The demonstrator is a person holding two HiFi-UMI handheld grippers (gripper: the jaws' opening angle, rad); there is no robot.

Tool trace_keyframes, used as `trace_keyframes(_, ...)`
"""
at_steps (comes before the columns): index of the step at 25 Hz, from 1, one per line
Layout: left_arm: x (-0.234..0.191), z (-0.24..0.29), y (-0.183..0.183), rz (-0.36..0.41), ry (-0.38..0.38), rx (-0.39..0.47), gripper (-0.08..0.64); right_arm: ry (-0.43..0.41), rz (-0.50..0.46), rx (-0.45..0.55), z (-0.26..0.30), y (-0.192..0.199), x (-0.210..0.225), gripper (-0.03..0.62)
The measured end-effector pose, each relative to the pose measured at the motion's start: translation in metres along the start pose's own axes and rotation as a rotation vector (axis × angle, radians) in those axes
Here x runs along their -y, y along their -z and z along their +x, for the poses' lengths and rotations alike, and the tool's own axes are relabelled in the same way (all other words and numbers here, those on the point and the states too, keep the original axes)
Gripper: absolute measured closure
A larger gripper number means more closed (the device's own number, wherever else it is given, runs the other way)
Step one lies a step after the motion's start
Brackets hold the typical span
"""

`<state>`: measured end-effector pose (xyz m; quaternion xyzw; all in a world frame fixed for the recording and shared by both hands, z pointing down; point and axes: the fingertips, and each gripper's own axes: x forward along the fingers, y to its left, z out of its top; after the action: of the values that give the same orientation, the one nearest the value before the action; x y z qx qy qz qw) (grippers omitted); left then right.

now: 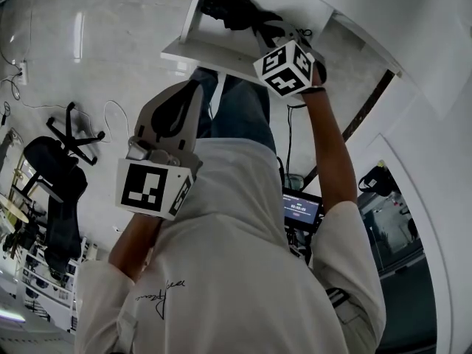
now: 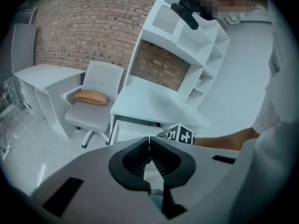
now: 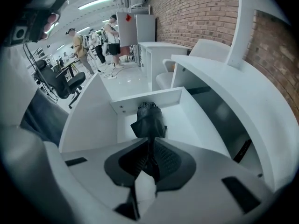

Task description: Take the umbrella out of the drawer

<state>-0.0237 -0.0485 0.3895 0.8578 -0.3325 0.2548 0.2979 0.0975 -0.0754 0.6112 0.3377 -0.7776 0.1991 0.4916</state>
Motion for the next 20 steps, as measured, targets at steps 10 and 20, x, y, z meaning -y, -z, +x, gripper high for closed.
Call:
trace_keyframes(10,0.004,-0.003,0.012,-0.035,0.005,-0.016,0.541,0.001,-0.058,-0.047,0.032,0.009,0.002,0.477)
trace_keyframes(20,0.002,0.0,0.02,-0.048,0.004,-0.041,0.541,-0.016,-0.109,-0.116,0.054,0.023,0.002,0.43)
